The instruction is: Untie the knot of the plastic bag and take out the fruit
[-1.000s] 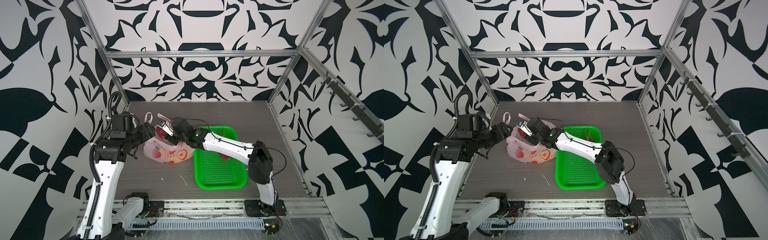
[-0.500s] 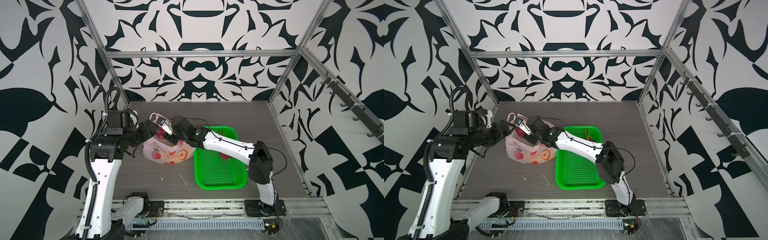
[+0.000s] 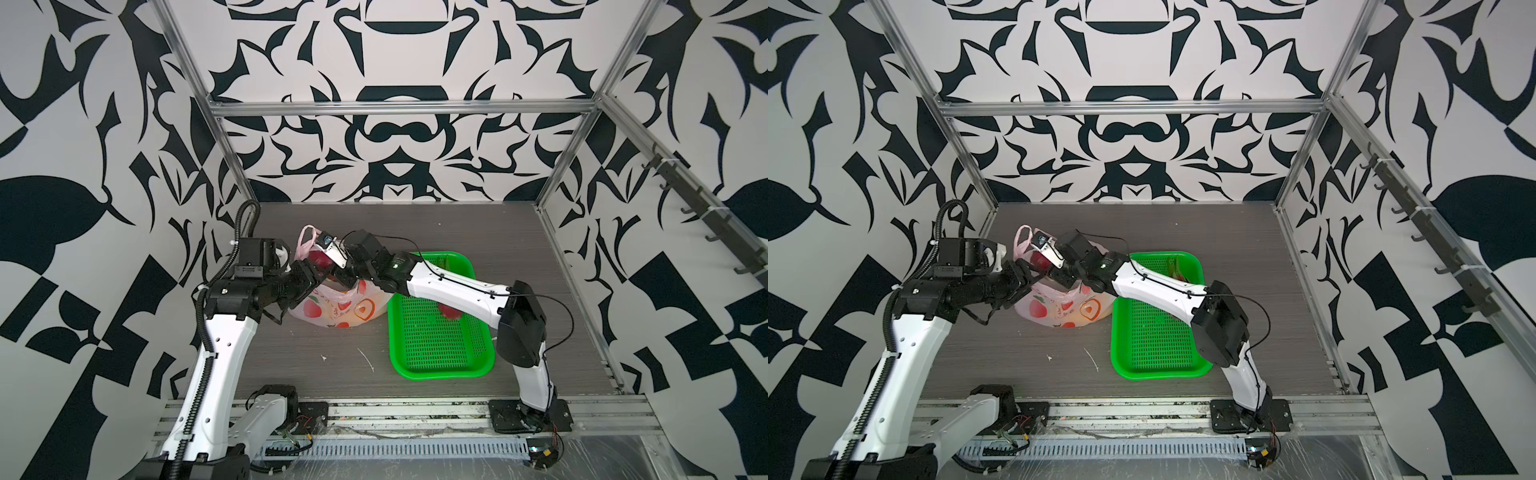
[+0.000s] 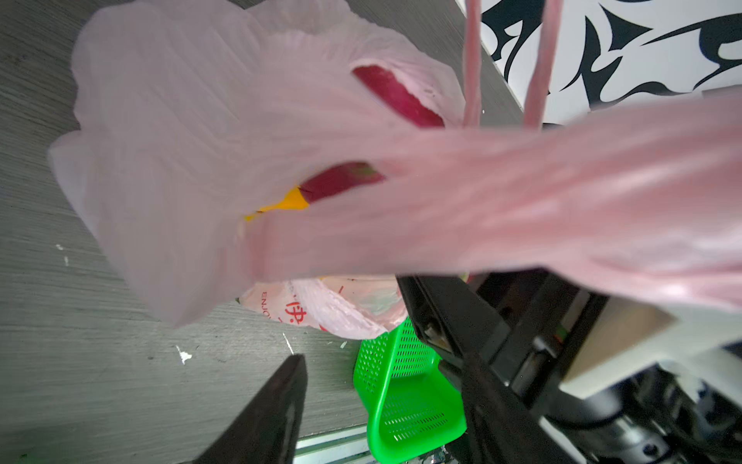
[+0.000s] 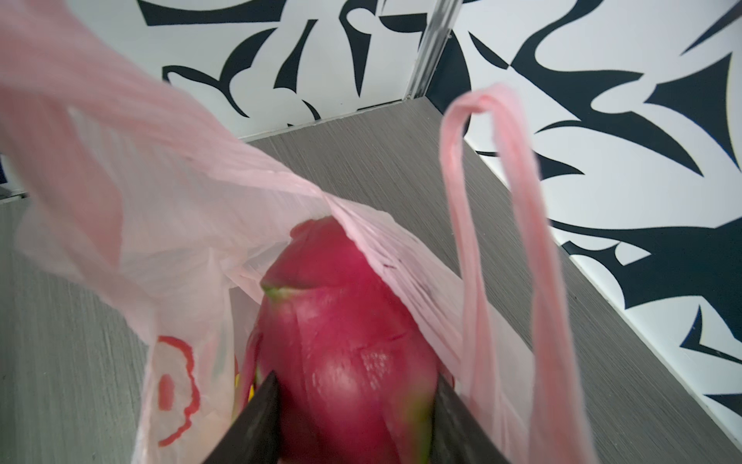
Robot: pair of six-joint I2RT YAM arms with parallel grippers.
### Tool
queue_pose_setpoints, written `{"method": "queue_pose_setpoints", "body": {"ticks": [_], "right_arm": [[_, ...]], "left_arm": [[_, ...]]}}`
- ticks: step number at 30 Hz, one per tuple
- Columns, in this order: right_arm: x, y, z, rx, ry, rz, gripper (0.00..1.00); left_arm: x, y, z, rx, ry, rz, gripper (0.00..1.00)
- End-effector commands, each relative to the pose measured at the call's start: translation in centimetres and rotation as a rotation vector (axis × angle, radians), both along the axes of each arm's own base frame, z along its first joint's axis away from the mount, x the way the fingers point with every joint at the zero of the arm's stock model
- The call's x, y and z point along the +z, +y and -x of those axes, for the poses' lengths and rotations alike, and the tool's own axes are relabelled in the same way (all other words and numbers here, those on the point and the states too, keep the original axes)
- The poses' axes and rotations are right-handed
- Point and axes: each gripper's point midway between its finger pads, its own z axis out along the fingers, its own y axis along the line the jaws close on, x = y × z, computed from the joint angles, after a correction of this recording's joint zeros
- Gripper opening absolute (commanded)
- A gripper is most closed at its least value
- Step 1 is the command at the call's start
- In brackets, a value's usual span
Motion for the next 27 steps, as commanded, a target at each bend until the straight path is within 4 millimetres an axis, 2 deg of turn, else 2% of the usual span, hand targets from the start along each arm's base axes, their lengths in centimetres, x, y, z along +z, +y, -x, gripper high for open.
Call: {"method": "queue_pose_setpoints", "body": {"ticks": [1,6,10,21,27], "right_arm": [[5.1,-0.1,0.1,0.0,-0.043,-0.119,0.0],[4.8,-0.3,0.2,0.0,-0.037,-0.108,0.0],[4.4,-0.3,0.4,0.004,-0.031,-0.101,0.0],[3.8,-0.5,0.4,-0.004,-0.022,-0.091,0.0],[4.5,-0.7,0.6,0.0,-0.027,-0.103,0.0]], "left_arm": [[0.3,-0.3,-1.2,0.015,-0.052,0.03,0.65],[-0.1,-0.2,-3.4,0.059,-0.133,0.06,0.67],[0.4,-0.8,-4.5,0.064,-0.185,0.117,0.67],[3.2,-1.5,-4.6,0.054,-0.29,0.198,0.64],[2.2,-1.2,-4.8,0.065,-0.266,0.17,0.63]]}}
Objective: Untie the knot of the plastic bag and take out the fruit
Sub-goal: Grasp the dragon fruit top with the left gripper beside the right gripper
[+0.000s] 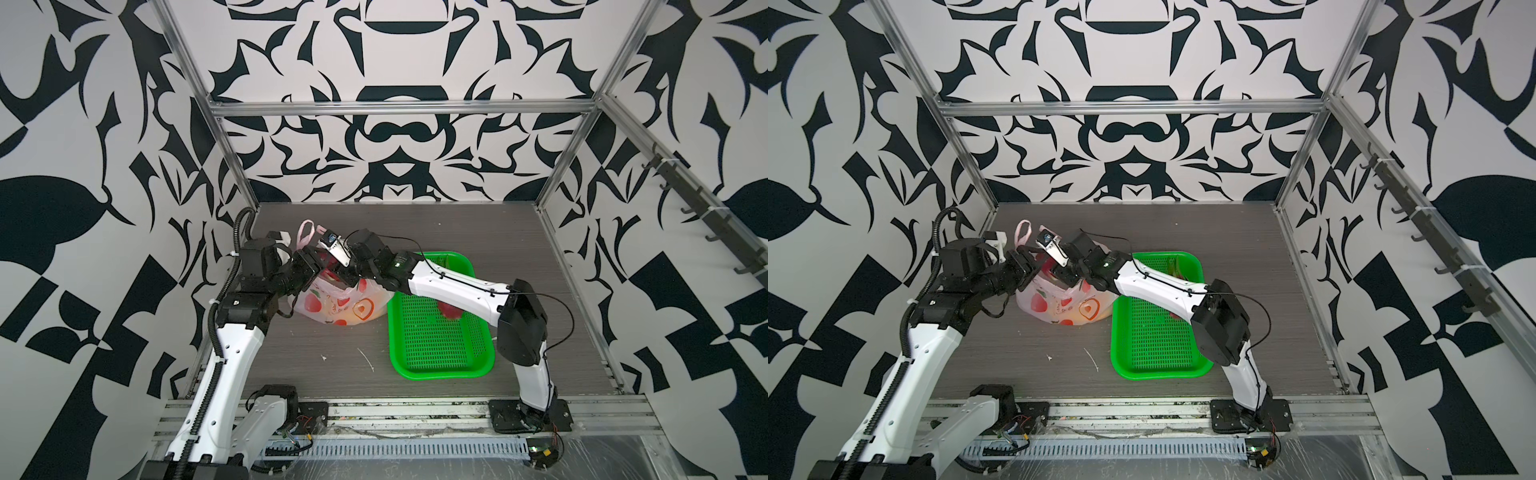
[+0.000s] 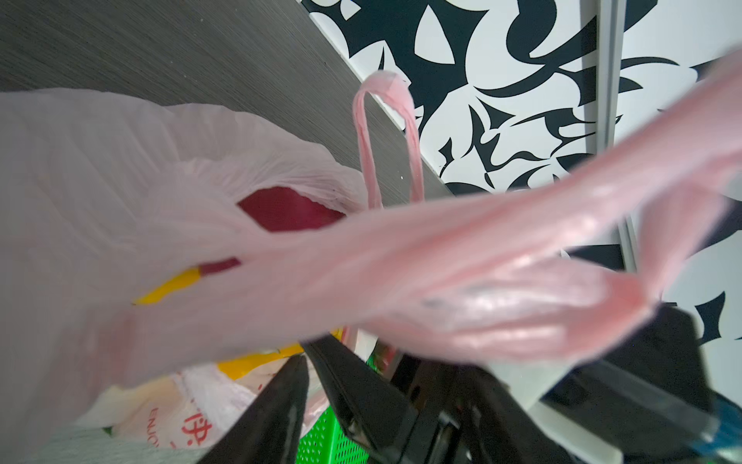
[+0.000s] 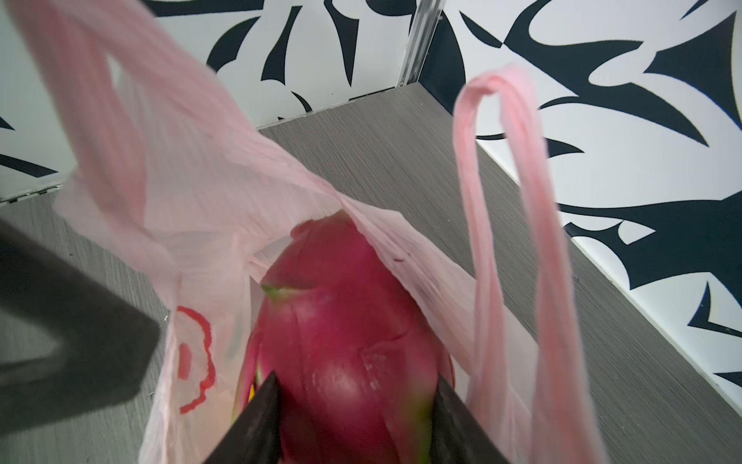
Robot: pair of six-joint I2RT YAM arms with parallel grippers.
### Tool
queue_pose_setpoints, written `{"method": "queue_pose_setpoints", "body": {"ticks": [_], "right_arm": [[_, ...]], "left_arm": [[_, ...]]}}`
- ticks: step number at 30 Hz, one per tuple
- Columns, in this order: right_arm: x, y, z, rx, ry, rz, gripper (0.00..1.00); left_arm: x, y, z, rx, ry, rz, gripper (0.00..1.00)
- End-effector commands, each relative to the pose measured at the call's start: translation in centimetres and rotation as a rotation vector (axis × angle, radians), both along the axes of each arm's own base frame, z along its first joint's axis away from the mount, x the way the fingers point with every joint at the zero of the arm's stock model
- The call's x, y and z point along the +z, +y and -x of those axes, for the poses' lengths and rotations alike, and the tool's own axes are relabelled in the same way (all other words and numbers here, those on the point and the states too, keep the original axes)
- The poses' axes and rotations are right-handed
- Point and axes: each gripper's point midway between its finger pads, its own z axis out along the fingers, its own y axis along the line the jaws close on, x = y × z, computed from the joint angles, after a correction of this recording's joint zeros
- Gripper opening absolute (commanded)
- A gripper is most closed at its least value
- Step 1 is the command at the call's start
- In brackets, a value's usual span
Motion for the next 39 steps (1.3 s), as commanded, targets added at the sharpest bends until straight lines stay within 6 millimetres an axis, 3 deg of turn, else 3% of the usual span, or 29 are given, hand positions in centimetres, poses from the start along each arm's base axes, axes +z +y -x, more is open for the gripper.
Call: {"method": "queue_pose_setpoints", "body": {"ticks": [1,11,21,31,39], "right_arm": [[5.6,-0.2,1.0,0.021,-0.057,-0.106,0.0],[6.1,-0.3,1.5,0.02,-0.06,-0.108,0.0],[6.8,-0.4,1.7,0.015,-0.068,-0.112,0.0],[7.0,-0.1,2.1,0.03,-0.066,-0.117,0.0],[7.3,0.2,2.7,0.049,-0.07,-0.119,0.0]], "left_arm": [[-0.4,0.1,-0.5,0.005,-0.008,-0.005,0.63],[-2.4,1.9,-1.3,0.073,0.012,-0.131,0.62],[-4.1,2.4,-1.5,0.085,0.038,-0.164,0.62],[-5.2,2.6,-1.4,0.093,0.041,-0.176,0.98],[-5.4,1.5,-2.5,0.068,0.0,-0.105,0.99]]}}
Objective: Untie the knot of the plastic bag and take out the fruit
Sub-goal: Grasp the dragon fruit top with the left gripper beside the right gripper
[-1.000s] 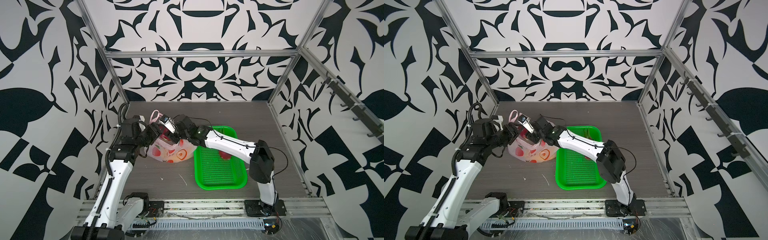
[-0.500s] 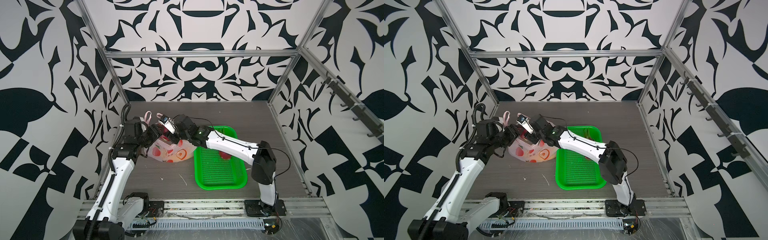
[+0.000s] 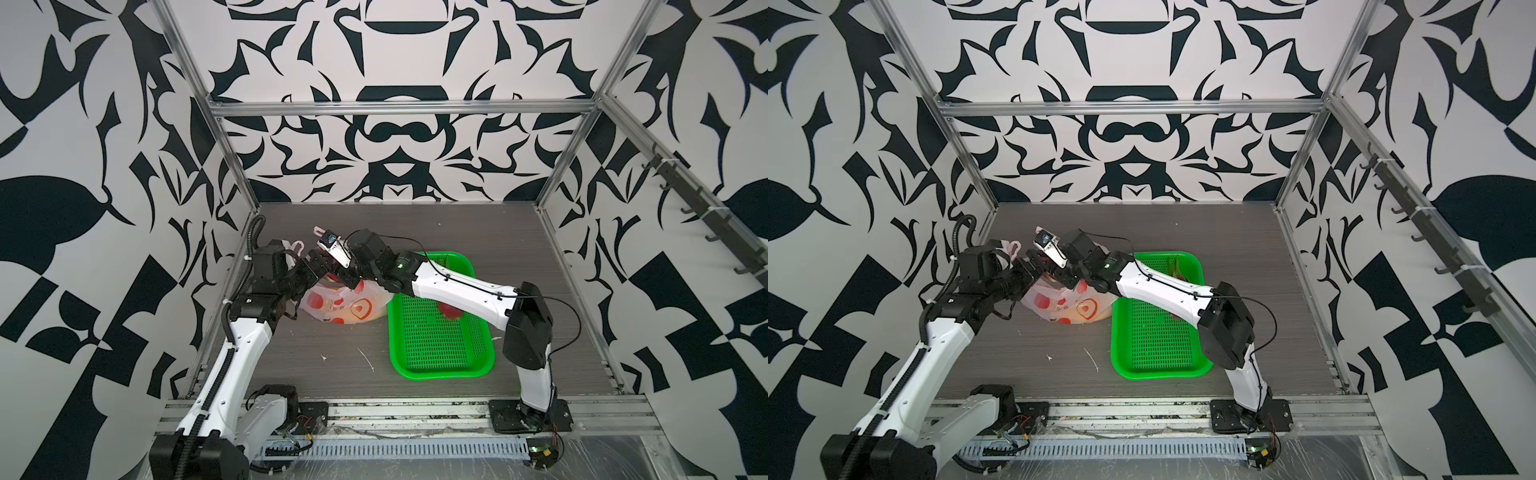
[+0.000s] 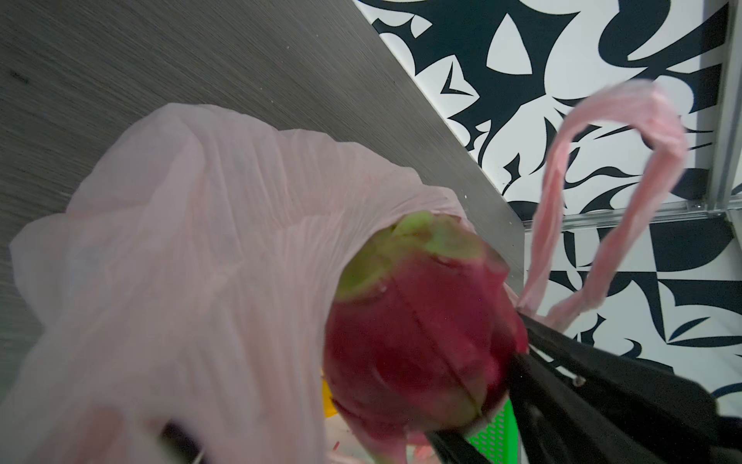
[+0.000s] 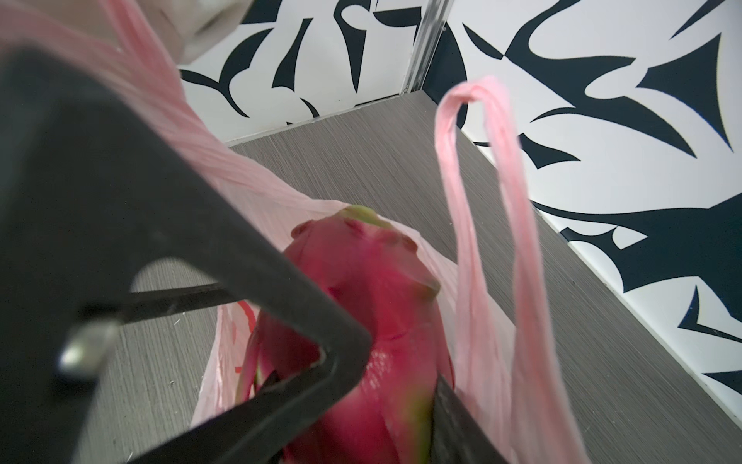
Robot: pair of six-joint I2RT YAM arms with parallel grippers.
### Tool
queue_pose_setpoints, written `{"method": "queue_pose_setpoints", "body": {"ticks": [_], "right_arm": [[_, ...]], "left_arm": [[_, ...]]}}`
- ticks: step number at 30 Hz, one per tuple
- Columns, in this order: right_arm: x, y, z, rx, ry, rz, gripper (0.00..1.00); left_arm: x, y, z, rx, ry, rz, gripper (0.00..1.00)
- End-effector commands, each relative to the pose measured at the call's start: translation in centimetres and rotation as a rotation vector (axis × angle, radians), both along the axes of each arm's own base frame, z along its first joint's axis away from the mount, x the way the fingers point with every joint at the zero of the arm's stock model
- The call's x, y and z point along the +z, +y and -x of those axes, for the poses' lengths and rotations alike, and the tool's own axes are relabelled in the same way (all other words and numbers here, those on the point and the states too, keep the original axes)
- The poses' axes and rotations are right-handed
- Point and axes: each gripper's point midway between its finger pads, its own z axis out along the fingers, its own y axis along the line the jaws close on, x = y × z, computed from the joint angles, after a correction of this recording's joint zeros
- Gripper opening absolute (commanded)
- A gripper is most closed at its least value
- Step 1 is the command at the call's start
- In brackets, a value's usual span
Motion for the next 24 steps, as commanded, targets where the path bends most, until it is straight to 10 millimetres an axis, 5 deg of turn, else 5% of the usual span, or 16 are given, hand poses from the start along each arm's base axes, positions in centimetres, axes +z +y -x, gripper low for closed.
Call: {"method": "queue_pose_setpoints", "body": {"ticks": [1,17,24], "right_arm": [[5.8,0.4,1.4,0.037,-0.063,-0.117,0.0],[6.4,1.6,2.4,0.068,-0.053,-0.149,0.0],[6.3,1.9,3.0,0.083,-0.026,-0.165,0.0]], "left_arm": [[0.4,-0.6,-0.8,-0.018,-0.037,0.04,0.99],[1.1,-1.7,-1.1,-0.038,-0.115,0.147,0.99],[2.9,-2.1,-1.7,-0.045,-0.202,0.19,0.99]]}}
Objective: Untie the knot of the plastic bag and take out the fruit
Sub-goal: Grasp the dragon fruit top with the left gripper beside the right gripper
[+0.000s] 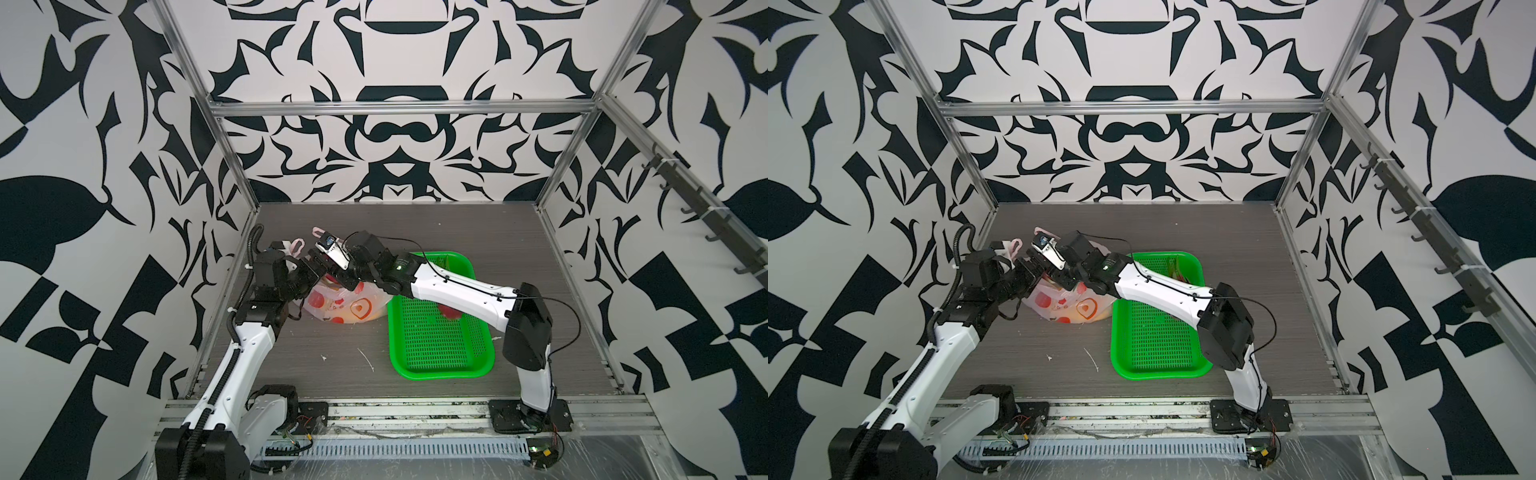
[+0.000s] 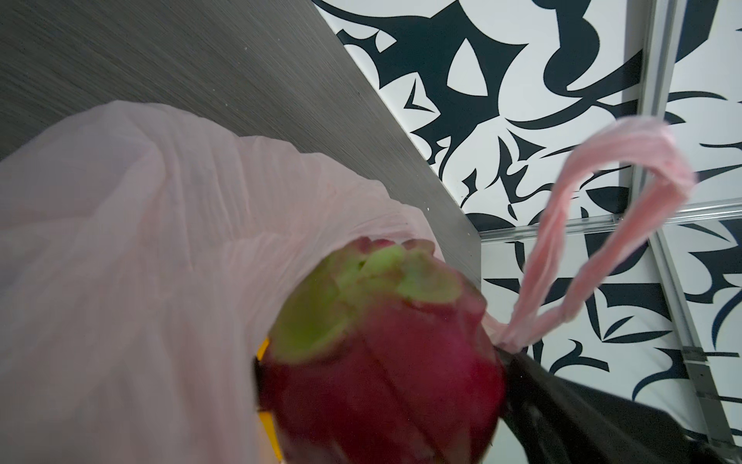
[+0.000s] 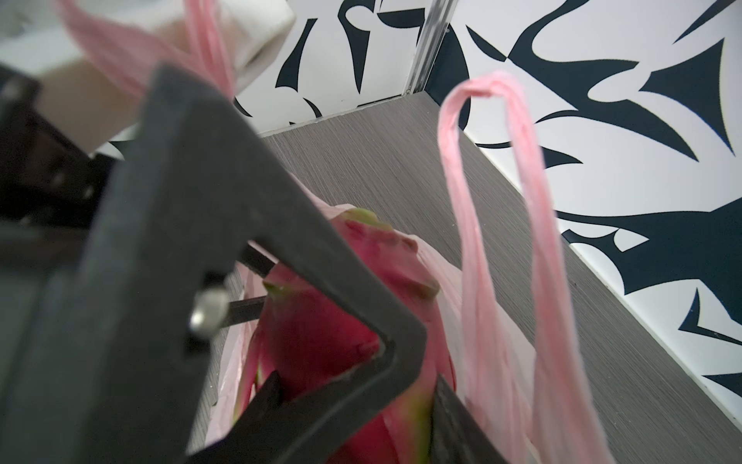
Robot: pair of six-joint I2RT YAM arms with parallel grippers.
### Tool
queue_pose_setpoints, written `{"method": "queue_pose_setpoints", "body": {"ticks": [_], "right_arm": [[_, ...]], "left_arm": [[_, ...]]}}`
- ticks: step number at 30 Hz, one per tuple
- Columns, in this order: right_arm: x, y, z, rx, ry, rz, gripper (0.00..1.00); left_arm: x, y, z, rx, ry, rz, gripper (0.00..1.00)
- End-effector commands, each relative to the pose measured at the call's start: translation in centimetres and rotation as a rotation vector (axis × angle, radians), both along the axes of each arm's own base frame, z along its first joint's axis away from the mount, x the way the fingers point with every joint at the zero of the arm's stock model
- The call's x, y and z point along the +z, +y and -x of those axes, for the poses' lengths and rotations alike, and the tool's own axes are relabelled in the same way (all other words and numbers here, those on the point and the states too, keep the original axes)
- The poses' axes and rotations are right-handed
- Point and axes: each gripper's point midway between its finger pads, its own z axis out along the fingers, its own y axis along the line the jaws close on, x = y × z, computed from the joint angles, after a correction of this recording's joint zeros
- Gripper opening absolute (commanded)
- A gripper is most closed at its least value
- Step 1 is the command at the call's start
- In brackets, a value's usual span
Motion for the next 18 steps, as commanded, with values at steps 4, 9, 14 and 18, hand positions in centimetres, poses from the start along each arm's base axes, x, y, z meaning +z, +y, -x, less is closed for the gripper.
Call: {"method": "queue_pose_setpoints", "body": {"ticks": [4,9,14,18], "right_arm": [[6.4,1.6,2.7,0.088,-0.012,-0.176,0.0],[6.7,1.5,3.0,0.093,0.002,-0.195,0.0],[6.9,1.4,3.1,0.094,0.005,-0.205,0.0],[6.9,1.5,3.3,0.097,0.008,-0.205,0.0]], "left_arm": [[3.4,-0.7,-0.4,-0.023,-0.149,0.061,0.99],[4.2,-0.5,-0.3,-0.005,-0.2,0.075,0.99],[4.5,-0.6,-0.3,-0.012,-0.213,0.081,0.98],[4.7,-0.7,-0.3,-0.022,-0.219,0.086,0.87]]}}
